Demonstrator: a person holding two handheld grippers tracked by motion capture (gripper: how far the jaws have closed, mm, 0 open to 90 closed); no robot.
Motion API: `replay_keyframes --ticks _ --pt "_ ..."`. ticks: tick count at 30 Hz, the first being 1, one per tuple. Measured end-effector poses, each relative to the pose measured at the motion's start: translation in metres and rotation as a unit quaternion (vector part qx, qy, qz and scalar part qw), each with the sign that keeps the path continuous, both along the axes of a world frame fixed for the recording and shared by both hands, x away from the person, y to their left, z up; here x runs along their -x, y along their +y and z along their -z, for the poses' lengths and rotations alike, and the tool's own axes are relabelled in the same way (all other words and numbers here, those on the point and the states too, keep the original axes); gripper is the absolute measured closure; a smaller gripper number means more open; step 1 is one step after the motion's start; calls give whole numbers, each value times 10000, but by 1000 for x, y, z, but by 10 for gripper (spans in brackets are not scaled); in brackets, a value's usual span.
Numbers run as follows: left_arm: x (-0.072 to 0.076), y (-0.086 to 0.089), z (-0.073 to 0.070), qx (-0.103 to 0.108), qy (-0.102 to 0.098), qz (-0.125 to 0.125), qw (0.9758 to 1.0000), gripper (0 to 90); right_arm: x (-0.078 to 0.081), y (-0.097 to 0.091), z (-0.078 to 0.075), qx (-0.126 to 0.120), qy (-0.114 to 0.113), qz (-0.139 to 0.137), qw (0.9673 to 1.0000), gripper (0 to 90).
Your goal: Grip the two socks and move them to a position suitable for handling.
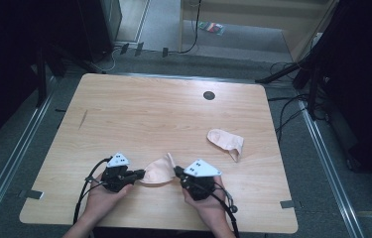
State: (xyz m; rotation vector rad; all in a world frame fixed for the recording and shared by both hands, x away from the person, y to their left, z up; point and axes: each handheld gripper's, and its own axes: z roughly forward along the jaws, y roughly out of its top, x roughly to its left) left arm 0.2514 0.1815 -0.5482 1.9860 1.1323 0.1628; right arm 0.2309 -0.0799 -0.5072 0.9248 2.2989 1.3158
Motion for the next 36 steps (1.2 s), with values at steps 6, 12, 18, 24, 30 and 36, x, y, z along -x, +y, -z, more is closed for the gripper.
replay_keyframes --ticks 6,12,18,24,30,36 --pt "0 1 2 17 17 -6 10000 897 17 37 15 389 91 -762 9963 844" --pt "0 3 2 -13 4 -20 10000 897 14 37 15 6 399 -1145 9926 611" --pt "0 3 3 -4 -14 -25 10000 897 -12 1 6 -665 752 -117 9949 656" --pt "2 0 2 -7 -34 60 10000 897 -26 9 20 -772 1081 147 9910 578" --pt "3 -2 3 -21 -62 116 9999 897 -27 25 36 -420 1347 179 9898 538" --pt "3 -3 3 -14 -71 110 9999 897 -20 29 37 -99 949 33 9954 824"
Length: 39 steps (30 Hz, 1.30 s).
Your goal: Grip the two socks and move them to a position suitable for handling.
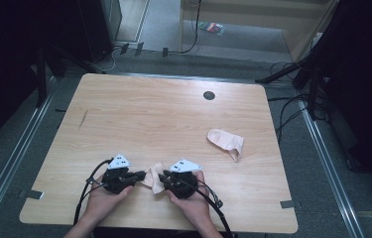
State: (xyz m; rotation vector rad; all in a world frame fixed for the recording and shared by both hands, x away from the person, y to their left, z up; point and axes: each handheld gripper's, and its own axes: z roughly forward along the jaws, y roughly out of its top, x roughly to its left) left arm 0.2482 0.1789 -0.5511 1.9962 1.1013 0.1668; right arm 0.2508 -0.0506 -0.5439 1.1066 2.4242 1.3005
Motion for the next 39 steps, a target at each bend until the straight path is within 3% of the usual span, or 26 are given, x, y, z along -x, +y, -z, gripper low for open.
replay_keyframes --ticks 4,10,12,20,26,35,36,37,39 --pt "0 1 0 -3 6 4 10000 897 3 -5 -8 -91 -170 -21 9998 858" --pt "3 2 -3 56 -10 87 9999 898 4 -24 -21 -314 -117 141 9993 854" --pt "4 2 -3 -35 -18 58 10000 899 5 -30 -24 -278 -171 274 9991 877" --pt "4 9 -3 11 36 32 10000 900 0 -58 -34 -333 -239 615 9973 900" --pt "6 14 -7 36 125 180 9998 900 0 -75 -33 -136 -78 897 9959 900" --pt "11 18 -7 -21 224 389 9990 900 6 -82 -22 167 327 820 9960 888" --pt "10 19 -6 -11 269 393 9989 891 5 -82 -20 186 385 802 9959 818" --pt "10 20 -4 27 220 326 9992 804 4 -81 -18 292 293 958 9945 713" --pt "10 22 -4 139 141 160 9997 566 3 -82 -16 355 202 1010 9940 687"
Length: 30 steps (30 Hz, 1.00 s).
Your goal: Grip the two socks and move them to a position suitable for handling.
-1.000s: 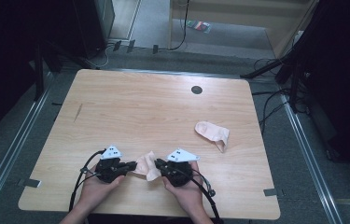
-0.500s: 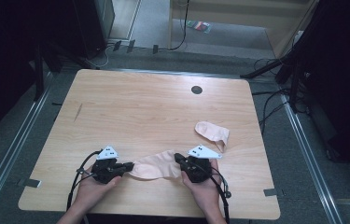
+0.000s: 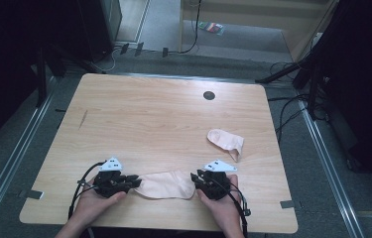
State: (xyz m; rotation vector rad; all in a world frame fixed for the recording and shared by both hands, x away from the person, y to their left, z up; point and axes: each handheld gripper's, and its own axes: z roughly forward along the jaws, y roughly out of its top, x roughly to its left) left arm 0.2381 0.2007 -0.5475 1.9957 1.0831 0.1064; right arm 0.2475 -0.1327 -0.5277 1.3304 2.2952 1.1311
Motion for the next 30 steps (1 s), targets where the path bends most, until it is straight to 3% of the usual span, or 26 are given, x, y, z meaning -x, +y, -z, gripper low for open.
replay_keyframes --ticks 3,6,9,11,13,17,19,23,25,27,30 --pt "2 1 -5 239 -278 -100 9993 513 4 -1 -6 -223 -248 -129 9994 721" --pt "5 -2 -7 155 -408 -22 9990 566 10 5 -8 -371 -343 -396 9979 773" --pt "4 -6 -1 -101 -323 -83 9994 602 12 15 -1 -285 -209 -626 9974 773" --pt "4 -5 1 -104 -294 -103 9995 615 13 22 4 -210 -131 -730 9970 764" --pt "4 -4 1 -145 -407 -236 9988 593 14 25 7 -100 -94 -762 9970 752" --pt "3 1 -2 -12 -528 -394 9978 515 15 25 13 -8 44 -720 9974 731" --pt "2 5 -3 16 -630 -476 9969 473 15 23 11 -57 -29 -673 9977 699" --pt "1 11 -4 78 -776 -667 9947 392 8 8 -3 -202 -278 -227 9992 599" --pt "0 14 -4 109 -794 -742 9940 372 -1 -8 -13 -147 -499 247 9983 554" --pt "-2 17 -3 147 -833 -843 9928 352 -9 -23 -21 -129 -615 683 9957 535" --pt "-5 22 -3 126 -864 -954 9916 318 -25 -47 -32 -176 -721 1385 9876 465"
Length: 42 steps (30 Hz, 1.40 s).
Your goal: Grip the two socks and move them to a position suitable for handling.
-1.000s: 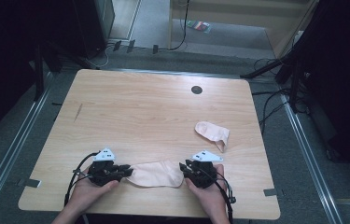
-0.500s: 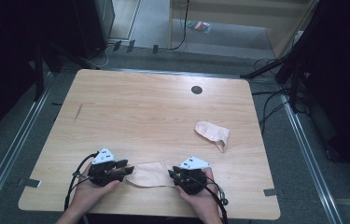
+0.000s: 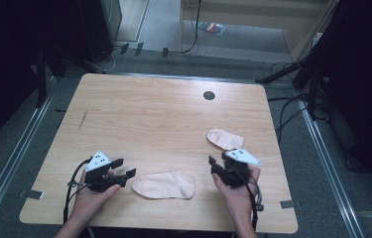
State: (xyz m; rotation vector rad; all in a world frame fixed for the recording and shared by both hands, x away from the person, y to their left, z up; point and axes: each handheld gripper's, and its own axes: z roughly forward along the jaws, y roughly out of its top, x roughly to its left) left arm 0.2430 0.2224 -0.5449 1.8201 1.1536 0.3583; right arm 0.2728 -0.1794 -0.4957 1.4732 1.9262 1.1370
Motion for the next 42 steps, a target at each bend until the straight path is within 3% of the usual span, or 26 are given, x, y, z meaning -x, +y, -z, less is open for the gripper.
replay_keyframes --ticks 4,9,15,20,25,27,30,32,35,38,42 --pt "-3 5 0 95 4 -172 9998 307 -26 -19 -6 107 185 498 9985 400" --pt "-3 7 1 56 -11 -218 9997 308 -56 -26 4 224 397 1047 9935 358" --pt "-5 12 1 174 -18 -270 9995 323 -80 -22 27 491 651 1303 9881 311" --pt "-5 14 0 206 -39 -283 9994 304 -87 -19 37 656 740 1292 9867 338" --pt "-7 13 -1 76 73 -412 9991 167 -85 -15 45 919 699 1266 9852 412" --pt "-7 13 -1 65 90 -407 9991 168 -84 -15 46 888 610 1286 9858 498" --pt "-8 12 -1 56 113 -409 9991 169 -81 -15 47 911 483 1165 9878 727" --pt "-9 12 0 37 125 -405 9991 169 -80 -13 47 946 467 1043 9889 794" --pt "-10 12 0 49 135 -419 9990 171 -81 -13 43 692 500 834 9929 818" --pt "-11 12 -1 71 137 -418 9990 172 -77 -6 35 506 364 687 9957 823" --pt "-12 11 -1 163 117 -404 9990 176 -68 20 16 302 120 247 9992 825"
